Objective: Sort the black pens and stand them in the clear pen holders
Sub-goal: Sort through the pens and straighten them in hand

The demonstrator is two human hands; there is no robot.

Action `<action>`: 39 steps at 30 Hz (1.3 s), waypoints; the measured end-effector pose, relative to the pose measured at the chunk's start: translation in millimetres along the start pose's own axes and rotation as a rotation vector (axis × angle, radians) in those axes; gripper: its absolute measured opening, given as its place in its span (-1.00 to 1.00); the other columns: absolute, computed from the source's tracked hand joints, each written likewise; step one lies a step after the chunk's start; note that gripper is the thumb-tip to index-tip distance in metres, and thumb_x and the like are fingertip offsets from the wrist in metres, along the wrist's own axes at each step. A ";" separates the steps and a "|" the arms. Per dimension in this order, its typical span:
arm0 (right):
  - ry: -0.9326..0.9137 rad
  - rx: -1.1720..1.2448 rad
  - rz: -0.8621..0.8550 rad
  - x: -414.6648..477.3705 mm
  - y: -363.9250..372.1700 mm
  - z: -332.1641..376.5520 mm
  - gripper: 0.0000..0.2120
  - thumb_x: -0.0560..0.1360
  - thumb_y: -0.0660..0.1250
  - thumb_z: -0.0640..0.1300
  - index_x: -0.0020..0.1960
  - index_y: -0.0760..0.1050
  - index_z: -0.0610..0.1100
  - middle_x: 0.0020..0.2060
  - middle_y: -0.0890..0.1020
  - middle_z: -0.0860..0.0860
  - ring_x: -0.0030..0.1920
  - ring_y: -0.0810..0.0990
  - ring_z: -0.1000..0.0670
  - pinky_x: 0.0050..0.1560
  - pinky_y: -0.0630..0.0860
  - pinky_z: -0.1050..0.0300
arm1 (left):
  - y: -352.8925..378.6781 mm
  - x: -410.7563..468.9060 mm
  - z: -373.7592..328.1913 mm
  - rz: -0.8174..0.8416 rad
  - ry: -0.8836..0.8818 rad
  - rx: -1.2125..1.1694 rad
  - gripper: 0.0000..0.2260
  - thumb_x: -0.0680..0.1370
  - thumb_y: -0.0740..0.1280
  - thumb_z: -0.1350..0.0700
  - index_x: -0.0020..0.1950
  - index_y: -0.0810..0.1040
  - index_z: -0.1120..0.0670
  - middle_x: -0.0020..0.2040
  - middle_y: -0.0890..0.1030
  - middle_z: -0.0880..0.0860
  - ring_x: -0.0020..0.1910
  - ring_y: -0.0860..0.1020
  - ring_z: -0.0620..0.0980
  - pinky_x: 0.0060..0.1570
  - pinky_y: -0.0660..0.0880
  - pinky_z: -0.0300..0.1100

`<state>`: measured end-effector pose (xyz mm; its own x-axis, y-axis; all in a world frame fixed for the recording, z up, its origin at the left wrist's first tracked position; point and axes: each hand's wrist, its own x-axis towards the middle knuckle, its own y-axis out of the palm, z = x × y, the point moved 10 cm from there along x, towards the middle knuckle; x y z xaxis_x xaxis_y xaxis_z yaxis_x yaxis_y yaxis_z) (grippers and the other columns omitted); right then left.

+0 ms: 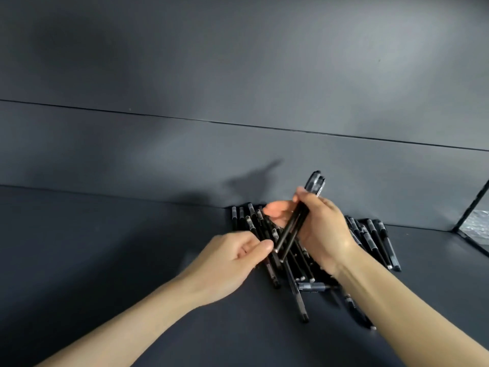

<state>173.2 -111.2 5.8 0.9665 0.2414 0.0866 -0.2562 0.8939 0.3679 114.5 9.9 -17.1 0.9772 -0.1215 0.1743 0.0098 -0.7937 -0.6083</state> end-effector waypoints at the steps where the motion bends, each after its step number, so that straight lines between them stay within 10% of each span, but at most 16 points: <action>1: 0.006 0.061 -0.032 2.5 -5.2 2.0 -0.75 0.63 0.11 -0.13 -0.20 0.36 -0.16 -0.34 0.63 -0.21 -0.24 0.64 -0.21 -0.12 0.58 -0.05 | -11.4 3.4 6.9 -0.084 -0.013 0.051 -0.74 0.53 0.25 -0.13 -0.12 0.59 0.04 -0.14 0.60 -0.07 -0.16 0.52 -0.17 -0.14 0.40 -0.34; 5: 0.073 0.081 -0.042 5.8 -6.3 -14.0 -0.76 0.63 0.13 -0.08 -0.15 0.40 -0.17 -0.48 0.36 -0.03 -0.51 0.35 0.01 -0.46 0.45 0.12 | -13.7 21.8 36.3 -0.090 -0.129 0.173 -0.68 0.46 0.36 -0.13 0.15 0.49 -0.04 0.12 0.43 -0.11 0.19 0.39 -0.12 0.07 0.33 -0.25; 14: 0.135 0.121 0.050 3.0 -0.5 -33.7 -0.79 0.59 0.18 -0.11 -0.06 0.50 -0.22 -0.39 0.39 -0.04 -0.44 0.30 0.03 -0.40 0.35 0.16 | 0.4 41.4 37.6 0.055 -0.167 0.479 -0.56 0.49 0.30 -0.20 0.33 0.39 -0.12 0.29 0.34 -0.03 0.33 0.24 0.01 0.22 0.24 -0.13; 23: 0.137 0.068 0.051 1.0 0.8 -34.4 -0.81 0.58 0.21 -0.16 -0.03 0.52 -0.28 -0.48 0.32 0.02 -0.51 0.22 0.09 -0.50 0.22 0.25 | -18.7 35.5 40.7 -0.049 -0.189 0.588 -0.59 0.53 0.30 -0.07 0.29 0.36 0.11 0.21 0.44 0.04 0.18 0.40 0.05 0.04 0.36 -0.16; 29: 0.181 0.008 0.074 -1.3 6.9 -42.7 -0.80 0.60 0.17 -0.21 0.02 0.51 -0.32 -0.50 0.33 0.02 -0.53 0.22 0.10 -0.54 0.21 0.27 | -23.1 36.6 43.4 0.037 -0.321 0.554 -0.68 0.54 0.30 0.11 -0.25 0.17 0.12 -0.28 0.31 0.04 -0.37 0.25 0.00 -0.45 0.14 -0.18; 39: 0.202 -0.079 0.042 -6.0 7.4 -48.3 -0.81 0.57 0.26 -0.18 -0.02 0.55 -0.30 -0.48 0.35 0.02 -0.54 0.19 0.12 -0.59 0.13 0.32 | -39.4 29.9 57.1 0.158 -0.337 0.533 -0.75 0.63 0.07 0.13 -0.24 0.16 0.10 -0.27 0.38 0.05 -0.31 0.34 0.02 -0.27 0.29 -0.16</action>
<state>165.0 -87.8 -36.7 0.9351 0.3430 -0.0894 -0.3044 0.9063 0.2934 155.5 71.5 -32.1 0.9876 0.0501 -0.1490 -0.1206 -0.3664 -0.9226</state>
